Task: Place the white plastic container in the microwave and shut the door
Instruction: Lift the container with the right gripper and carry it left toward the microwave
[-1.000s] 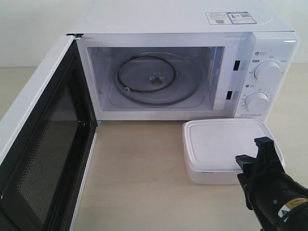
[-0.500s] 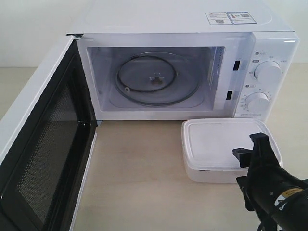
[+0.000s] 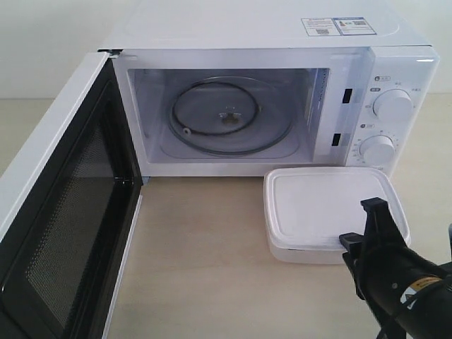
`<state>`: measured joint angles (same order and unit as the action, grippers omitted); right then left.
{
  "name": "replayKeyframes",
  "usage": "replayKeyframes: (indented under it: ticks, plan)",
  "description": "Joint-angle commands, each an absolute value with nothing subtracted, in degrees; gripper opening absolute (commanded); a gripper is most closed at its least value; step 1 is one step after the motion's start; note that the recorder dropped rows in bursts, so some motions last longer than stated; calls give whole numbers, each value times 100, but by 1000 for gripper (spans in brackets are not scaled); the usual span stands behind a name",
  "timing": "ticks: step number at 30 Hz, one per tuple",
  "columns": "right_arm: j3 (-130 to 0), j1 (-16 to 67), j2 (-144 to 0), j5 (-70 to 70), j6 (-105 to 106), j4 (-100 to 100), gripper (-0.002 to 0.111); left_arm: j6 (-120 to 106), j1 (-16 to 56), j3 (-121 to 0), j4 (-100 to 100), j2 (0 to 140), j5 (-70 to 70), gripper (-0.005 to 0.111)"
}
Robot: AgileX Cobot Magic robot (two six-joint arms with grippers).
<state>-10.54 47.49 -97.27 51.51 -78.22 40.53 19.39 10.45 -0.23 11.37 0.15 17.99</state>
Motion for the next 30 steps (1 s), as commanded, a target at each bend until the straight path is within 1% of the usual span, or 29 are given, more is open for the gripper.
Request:
replayKeyframes:
  ticks: [1,10,18,30]
  plan:
    - [-1138,4717,-9727,5146,-7599,3980,0,1993,1026,0,1087,0,1800,4]
    - [-1138,4959,-9727,5416,-7713,3745,0,1993,1026,0,1087,0,1800,4]
    - [-1138,5551,-9727,6001,-7998,3793,0,1993,1026,0,1087,0,1800,4]
    - [-1138,6203,-9727,6374,-8149,3783,0,1993,1026,0,1087,0,1800,4]
